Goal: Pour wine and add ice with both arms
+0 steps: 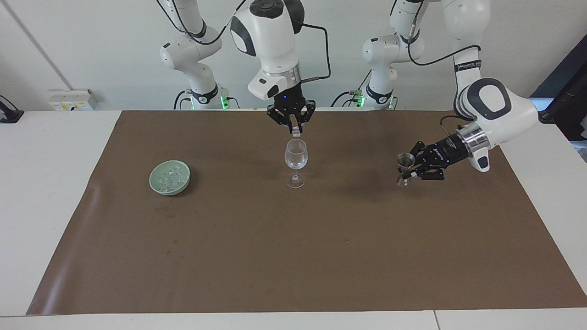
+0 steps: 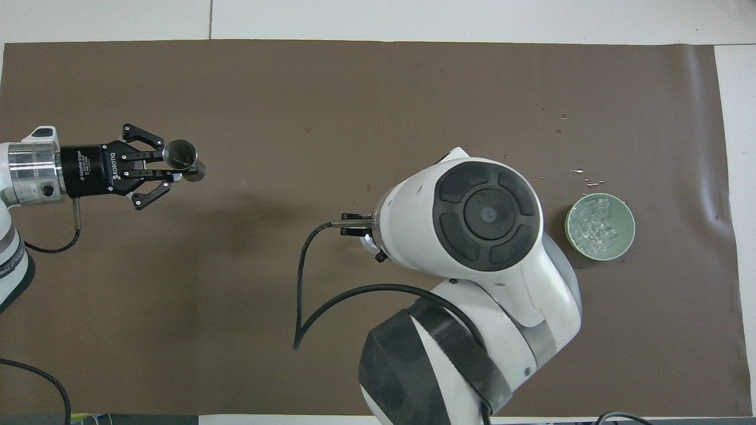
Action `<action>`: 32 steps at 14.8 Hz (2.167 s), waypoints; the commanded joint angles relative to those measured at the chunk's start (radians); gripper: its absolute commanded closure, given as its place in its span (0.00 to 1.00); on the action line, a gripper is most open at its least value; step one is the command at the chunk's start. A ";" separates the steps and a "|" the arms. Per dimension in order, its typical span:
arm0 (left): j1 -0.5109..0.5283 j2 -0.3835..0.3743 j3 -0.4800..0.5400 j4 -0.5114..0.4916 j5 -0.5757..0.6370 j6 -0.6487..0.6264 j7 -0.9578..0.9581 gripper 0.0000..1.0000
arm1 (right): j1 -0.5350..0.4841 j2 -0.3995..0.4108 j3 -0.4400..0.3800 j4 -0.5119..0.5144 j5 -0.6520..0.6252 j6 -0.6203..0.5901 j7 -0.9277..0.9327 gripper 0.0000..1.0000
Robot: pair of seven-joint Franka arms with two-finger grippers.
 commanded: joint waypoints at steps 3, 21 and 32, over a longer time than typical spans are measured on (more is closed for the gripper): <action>0.177 0.200 -0.014 0.106 -0.098 -0.139 0.148 1.00 | 0.019 -0.011 -0.008 -0.079 -0.010 0.056 -0.001 0.97; 0.271 0.354 -0.011 0.061 -0.221 -0.099 0.292 1.00 | -0.023 -0.011 -0.013 -0.081 -0.044 0.113 -0.011 0.56; 0.330 0.320 0.006 0.120 0.036 -0.107 0.344 0.00 | -0.401 -0.193 -0.022 -0.009 -0.098 -0.316 -0.376 0.00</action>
